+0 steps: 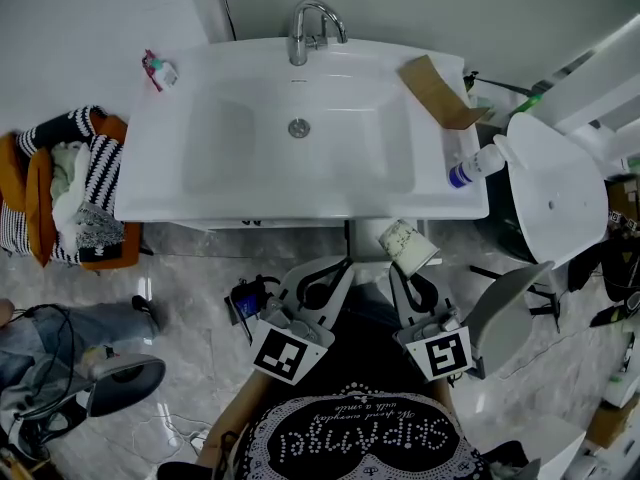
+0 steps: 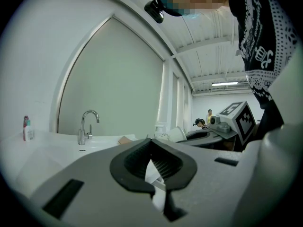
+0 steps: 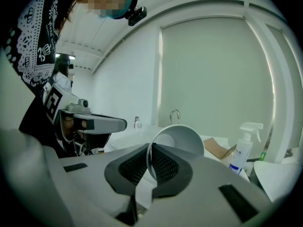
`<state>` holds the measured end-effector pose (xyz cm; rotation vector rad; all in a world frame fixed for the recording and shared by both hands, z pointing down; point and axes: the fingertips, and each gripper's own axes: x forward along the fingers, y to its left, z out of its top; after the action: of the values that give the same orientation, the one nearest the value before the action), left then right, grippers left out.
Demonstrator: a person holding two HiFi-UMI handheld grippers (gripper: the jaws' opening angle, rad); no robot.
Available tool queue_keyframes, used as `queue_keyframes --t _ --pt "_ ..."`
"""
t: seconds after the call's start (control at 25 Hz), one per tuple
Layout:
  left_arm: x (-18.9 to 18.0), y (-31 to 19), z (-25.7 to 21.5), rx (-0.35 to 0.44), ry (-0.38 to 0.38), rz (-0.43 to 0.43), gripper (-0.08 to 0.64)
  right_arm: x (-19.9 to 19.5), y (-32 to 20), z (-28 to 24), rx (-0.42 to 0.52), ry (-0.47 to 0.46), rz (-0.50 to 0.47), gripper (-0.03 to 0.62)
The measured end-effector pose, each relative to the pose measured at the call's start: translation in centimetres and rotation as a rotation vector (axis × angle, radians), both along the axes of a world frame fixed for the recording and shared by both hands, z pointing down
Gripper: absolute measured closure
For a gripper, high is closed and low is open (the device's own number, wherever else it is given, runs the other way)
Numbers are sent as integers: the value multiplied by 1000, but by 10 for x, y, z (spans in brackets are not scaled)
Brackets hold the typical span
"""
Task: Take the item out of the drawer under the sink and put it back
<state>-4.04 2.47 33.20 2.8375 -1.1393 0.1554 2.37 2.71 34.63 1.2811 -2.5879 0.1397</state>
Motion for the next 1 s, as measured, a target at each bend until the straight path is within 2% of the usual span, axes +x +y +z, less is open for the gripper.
queue_keyframes --t 1.0 --pt "9 4 1 3 -9 24 560 3 2 3 -4 8 -7 568"
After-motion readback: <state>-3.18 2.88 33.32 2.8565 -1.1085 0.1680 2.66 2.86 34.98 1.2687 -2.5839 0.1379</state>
